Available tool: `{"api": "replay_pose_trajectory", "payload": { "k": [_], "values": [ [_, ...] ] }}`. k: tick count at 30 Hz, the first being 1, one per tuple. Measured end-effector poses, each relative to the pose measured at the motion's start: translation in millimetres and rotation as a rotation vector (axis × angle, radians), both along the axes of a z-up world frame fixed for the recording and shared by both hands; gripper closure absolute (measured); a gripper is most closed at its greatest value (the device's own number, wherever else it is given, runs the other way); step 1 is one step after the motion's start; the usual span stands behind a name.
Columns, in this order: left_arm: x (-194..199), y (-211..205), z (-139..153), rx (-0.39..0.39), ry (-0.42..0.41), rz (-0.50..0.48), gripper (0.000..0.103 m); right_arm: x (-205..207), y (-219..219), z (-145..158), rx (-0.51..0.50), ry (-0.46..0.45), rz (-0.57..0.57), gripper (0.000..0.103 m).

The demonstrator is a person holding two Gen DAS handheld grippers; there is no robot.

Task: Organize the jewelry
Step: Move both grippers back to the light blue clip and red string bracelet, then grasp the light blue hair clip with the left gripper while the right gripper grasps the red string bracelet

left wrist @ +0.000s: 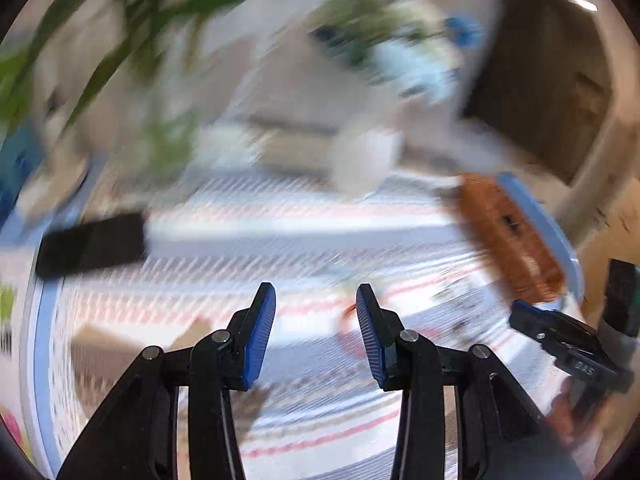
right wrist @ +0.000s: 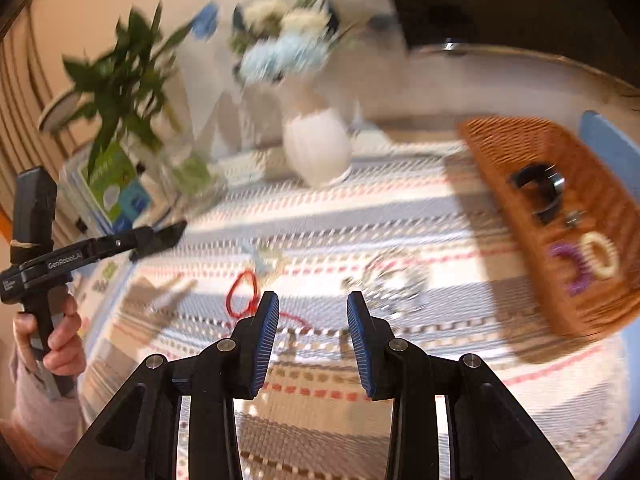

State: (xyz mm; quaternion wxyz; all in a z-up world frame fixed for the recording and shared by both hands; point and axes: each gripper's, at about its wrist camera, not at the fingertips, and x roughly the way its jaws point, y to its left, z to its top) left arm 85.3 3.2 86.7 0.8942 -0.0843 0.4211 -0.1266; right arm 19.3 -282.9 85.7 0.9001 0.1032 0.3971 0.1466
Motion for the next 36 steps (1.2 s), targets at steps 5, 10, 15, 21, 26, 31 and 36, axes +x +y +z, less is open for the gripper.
{"api": "replay_pose_trajectory", "payload": {
  "k": [5, 10, 15, 21, 26, 31, 36],
  "values": [
    [-4, 24, -47, 0.007, 0.081, 0.088, 0.061, 11, 14, -28, -0.032, 0.043, 0.028, 0.067],
    [-7, 25, -73, 0.027, 0.087, 0.111, 0.061, 13, 17, -36, -0.048, 0.065, 0.028, 0.067],
    [-6, 21, -73, 0.057, 0.098, 0.086, 0.061, 16, 37, -30, -0.083, 0.125, 0.087, 0.067],
    [27, 10, -51, -0.045, 0.161, -0.017, 0.061, 40, 76, -18, -0.086, 0.168, 0.166, 0.067],
    [61, -7, -53, -0.227, 0.25, -0.049, 0.061, 65, 100, -38, -0.096, 0.198, 0.199, 0.068],
    [81, -14, -63, -0.325, 0.281, 0.009, 0.061, 83, 104, -54, -0.09, 0.224, 0.194, 0.07],
    [95, -23, -71, -0.36, 0.304, 0.052, 0.061, 86, 110, -60, -0.12, 0.203, 0.191, 0.096]
  ]
}}
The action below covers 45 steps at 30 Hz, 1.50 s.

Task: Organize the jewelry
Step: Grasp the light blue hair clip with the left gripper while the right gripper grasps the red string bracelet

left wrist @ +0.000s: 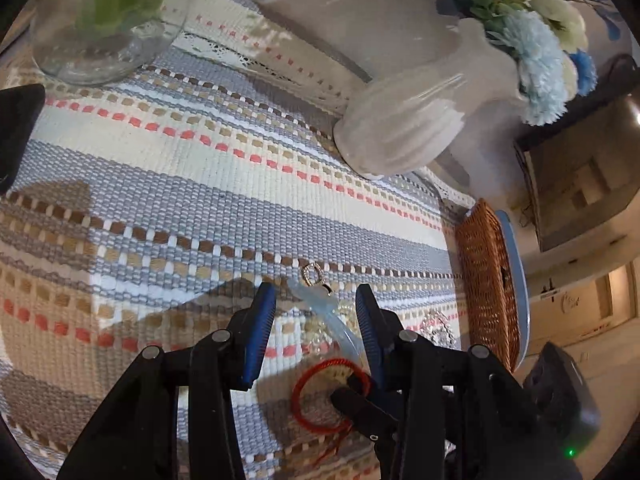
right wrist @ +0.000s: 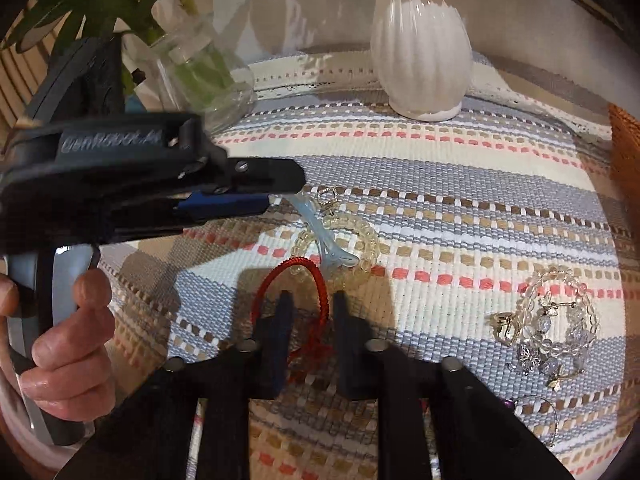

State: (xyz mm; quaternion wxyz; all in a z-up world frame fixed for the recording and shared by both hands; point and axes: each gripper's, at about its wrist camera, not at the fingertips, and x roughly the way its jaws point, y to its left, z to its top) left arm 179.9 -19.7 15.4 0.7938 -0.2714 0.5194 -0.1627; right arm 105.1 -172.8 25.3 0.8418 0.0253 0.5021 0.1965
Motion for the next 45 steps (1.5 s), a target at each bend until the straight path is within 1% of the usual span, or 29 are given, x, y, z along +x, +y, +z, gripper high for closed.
{"api": "replay_pose_trajectory", "payload": {
  "k": [3, 4, 8, 9, 10, 11, 12, 13, 14, 19, 24, 29, 32, 33, 34, 35, 36, 37, 39, 41, 44, 45],
  "values": [
    [7, -12, -6, 0.002, 0.018, 0.003, 0.061, -8, -1, 1, -0.005, -0.012, 0.024, 0.098],
    [8, -14, -7, 0.006, 0.012, 0.008, 0.062, -11, -3, 1, -0.006, -0.012, 0.025, 0.098],
    [9, -30, -4, 0.105, -0.02, 0.031, 0.062, -23, -14, 4, -0.047, -0.022, 0.001, 0.098],
    [9, -34, -3, 0.133, -0.025, 0.035, 0.064, -25, -17, 5, -0.048, -0.022, -0.005, 0.098],
    [9, -38, -3, 0.166, -0.031, 0.041, 0.075, -26, -20, 5, -0.046, -0.021, -0.011, 0.098],
    [10, -42, -3, 0.189, -0.034, 0.037, 0.078, -27, -23, 5, -0.038, -0.018, -0.015, 0.098],
    [10, -43, -4, 0.197, -0.039, 0.034, 0.079, -27, -26, 4, -0.03, -0.014, -0.019, 0.098],
    [11, -45, -5, 0.2, -0.046, 0.032, 0.08, -28, -30, 4, -0.025, -0.012, -0.025, 0.098],
    [11, -46, -4, 0.189, -0.05, 0.024, 0.084, -28, -34, 3, -0.018, -0.007, -0.033, 0.098],
    [3, -44, 5, 0.162, -0.083, -0.007, 0.085, -32, -50, 11, 0.053, 0.008, -0.056, 0.098],
    [-14, -50, 30, 0.16, -0.153, -0.06, 0.085, -45, -58, 30, 0.104, -0.025, -0.077, 0.098],
    [-28, -57, 56, 0.164, -0.218, -0.099, 0.085, -56, -71, 47, 0.124, -0.06, -0.102, 0.098],
    [-36, -57, 69, 0.168, -0.248, -0.115, 0.085, -55, -76, 44, 0.102, -0.04, -0.103, 0.096],
    [-38, -58, 71, 0.17, -0.253, -0.115, 0.085, -53, -77, 41, 0.099, -0.024, -0.104, 0.091],
    [-40, -57, 72, 0.172, -0.259, -0.114, 0.085, -50, -76, 38, 0.097, -0.002, -0.099, 0.08],
    [-41, -56, 73, 0.172, -0.263, -0.112, 0.085, -47, -73, 34, 0.09, 0.017, -0.086, 0.075],
    [-43, -54, 73, 0.17, -0.265, -0.112, 0.085, -46, -67, 31, 0.072, 0.022, -0.065, 0.072],
    [-44, -53, 73, 0.168, -0.266, -0.112, 0.085, -47, -62, 30, 0.051, 0.015, -0.056, 0.072],
    [-46, -50, 72, 0.171, -0.265, -0.107, 0.085, -45, -48, 28, -0.027, -0.021, -0.064, 0.072],
    [-46, -46, 70, 0.167, -0.262, -0.109, 0.085, -35, -39, 22, -0.09, -0.034, -0.062, 0.073],
    [-47, -43, 70, 0.17, -0.268, -0.116, 0.086, -22, -33, 7, -0.12, -0.004, -0.031, 0.075],
    [-47, -43, 71, 0.171, -0.272, -0.121, 0.085, -22, -30, 8, -0.137, -0.029, -0.022, 0.077]
  ]
}}
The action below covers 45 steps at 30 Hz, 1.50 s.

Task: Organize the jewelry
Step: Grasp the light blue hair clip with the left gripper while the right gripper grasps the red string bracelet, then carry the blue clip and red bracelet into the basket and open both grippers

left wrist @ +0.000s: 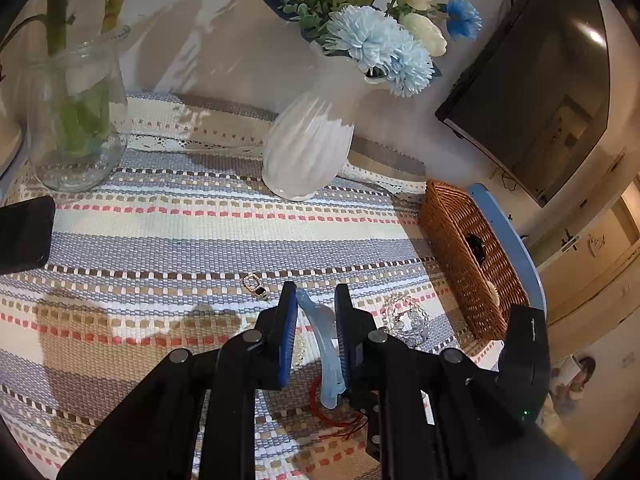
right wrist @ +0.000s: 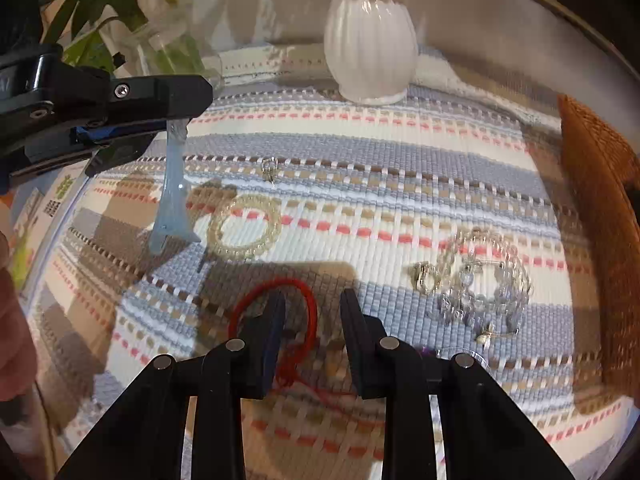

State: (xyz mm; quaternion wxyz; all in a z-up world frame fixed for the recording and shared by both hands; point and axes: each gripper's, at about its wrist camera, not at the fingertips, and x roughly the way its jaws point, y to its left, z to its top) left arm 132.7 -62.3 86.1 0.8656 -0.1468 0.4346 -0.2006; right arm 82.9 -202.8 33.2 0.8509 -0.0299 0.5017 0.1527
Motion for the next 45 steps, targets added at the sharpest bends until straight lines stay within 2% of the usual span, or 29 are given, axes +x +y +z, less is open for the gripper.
{"api": "replay_pose_trajectory", "payload": {
  "k": [1, 2, 6, 10, 12, 17, 20, 23, 28, 35, 40, 45],
  "values": [
    [0, 0, 0, 0.002, -0.003, -0.005, 0.086, -1, 3, -1, -0.015, -0.001, 0.019, 0.092],
    [0, -1, 0, 0.005, -0.004, -0.007, 0.086, -3, 8, -2, -0.036, -0.006, 0.036, 0.099],
    [0, -7, 4, 0.006, -0.009, -0.027, 0.086, -17, 8, 10, -0.02, -0.043, 0.068, 0.099],
    [0, -24, 15, 0.025, -0.033, -0.058, 0.085, -31, -21, 46, 0.067, -0.095, 0.032, 0.099],
    [2, -40, 22, 0.048, -0.047, -0.088, 0.085, -38, -37, 64, 0.077, -0.132, -0.004, 0.099],
    [5, -95, 46, 0.067, -0.108, -0.189, 0.085, -61, -101, 107, 0.09, -0.225, -0.155, 0.099],
    [10, -133, 54, 0.061, -0.12, -0.255, 0.085, -67, -159, 127, 0.086, -0.265, -0.285, 0.099],
    [14, -180, 55, 0.071, -0.129, -0.331, 0.085, -62, -212, 135, 0.078, -0.267, -0.409, 0.099],
    [20, -252, 48, 0.075, -0.128, -0.444, 0.085, -48, -281, 131, 0.078, -0.256, -0.554, 0.099],
    [40, -320, 23, 0.107, -0.08, -0.534, 0.085, -6, -336, 96, 0.127, -0.163, -0.65, 0.099],
    [46, -330, 13, 0.092, -0.07, -0.557, 0.085, 11, -347, 76, 0.162, -0.117, -0.659, 0.099],
    [45, -333, 14, 0.083, -0.083, -0.574, 0.085, 18, -347, 69, 0.17, -0.107, -0.635, 0.098]
  ]
}}
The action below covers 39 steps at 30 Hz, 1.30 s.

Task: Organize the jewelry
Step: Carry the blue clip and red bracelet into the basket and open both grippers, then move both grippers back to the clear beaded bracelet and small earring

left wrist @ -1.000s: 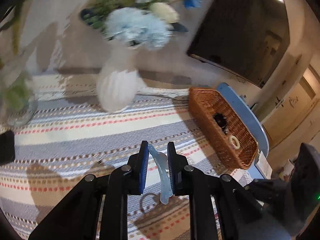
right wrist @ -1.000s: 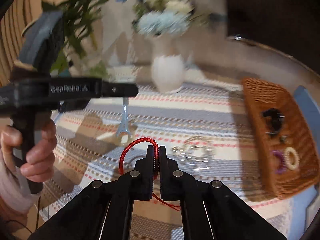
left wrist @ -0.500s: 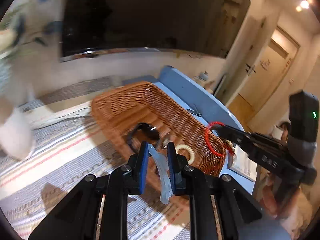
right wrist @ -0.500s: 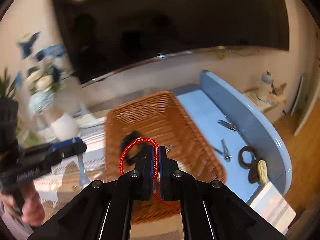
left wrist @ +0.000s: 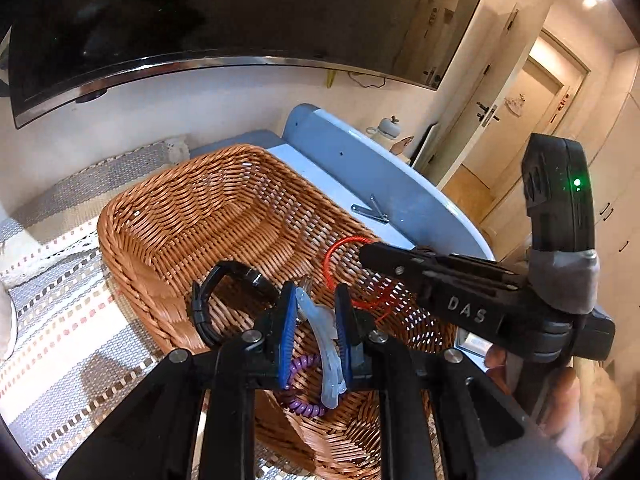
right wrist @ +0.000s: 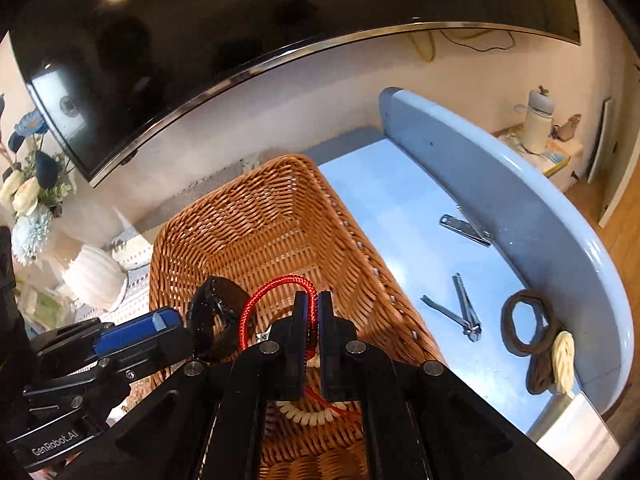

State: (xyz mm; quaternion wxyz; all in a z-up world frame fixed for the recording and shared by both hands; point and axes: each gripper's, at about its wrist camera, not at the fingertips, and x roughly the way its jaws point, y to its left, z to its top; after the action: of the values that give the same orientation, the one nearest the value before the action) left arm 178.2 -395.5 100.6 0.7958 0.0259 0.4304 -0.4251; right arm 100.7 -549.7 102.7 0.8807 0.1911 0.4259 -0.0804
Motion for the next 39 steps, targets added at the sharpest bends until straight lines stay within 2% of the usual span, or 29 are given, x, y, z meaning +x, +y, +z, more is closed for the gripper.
{"api": "replay_pose_trajectory", "payload": {
  "k": [1, 2, 4, 11, 14, 19, 22, 26, 30, 35, 37, 39],
  "values": [
    [-1, 1, 2, 0.008, -0.018, 0.01, 0.083, 2, 1, -1, -0.003, 0.007, 0.003, 0.098],
    [-1, 2, 3, 0.018, -0.023, 0.015, 0.073, 2, 2, -1, -0.003, 0.018, 0.005, 0.098],
    [0, 8, 5, 0.014, -0.006, 0.017, 0.059, -1, 2, -1, 0.013, 0.026, 0.018, 0.095],
    [-11, 54, 26, -0.042, -0.006, 0.06, 0.059, -25, 24, 23, -0.048, -0.001, 0.039, 0.089],
    [-23, 88, 38, -0.056, -0.025, 0.088, 0.059, -40, 45, 42, -0.079, -0.039, 0.066, 0.074],
    [-50, 174, 52, -0.054, -0.085, 0.191, 0.059, -65, 100, 63, -0.088, -0.108, 0.181, 0.073],
    [-66, 250, 51, -0.087, -0.083, 0.311, 0.059, -81, 151, 64, -0.1, -0.153, 0.283, 0.07],
    [-80, 329, 33, -0.092, -0.065, 0.484, 0.059, -90, 207, 46, -0.105, -0.182, 0.387, 0.064],
    [-88, 391, -5, -0.053, 0.012, 0.64, 0.059, -88, 251, 8, -0.09, -0.187, 0.457, 0.064],
    [-97, 423, -55, -0.01, 0.099, 0.742, 0.059, -83, 276, -35, -0.105, -0.159, 0.506, 0.064],
    [-97, 424, -67, 0.001, 0.117, 0.756, 0.059, -78, 279, -41, -0.115, -0.129, 0.509, 0.064],
    [-97, 423, -81, 0.01, 0.131, 0.773, 0.059, -78, 276, -41, -0.1, -0.137, 0.507, 0.064]
  ]
}}
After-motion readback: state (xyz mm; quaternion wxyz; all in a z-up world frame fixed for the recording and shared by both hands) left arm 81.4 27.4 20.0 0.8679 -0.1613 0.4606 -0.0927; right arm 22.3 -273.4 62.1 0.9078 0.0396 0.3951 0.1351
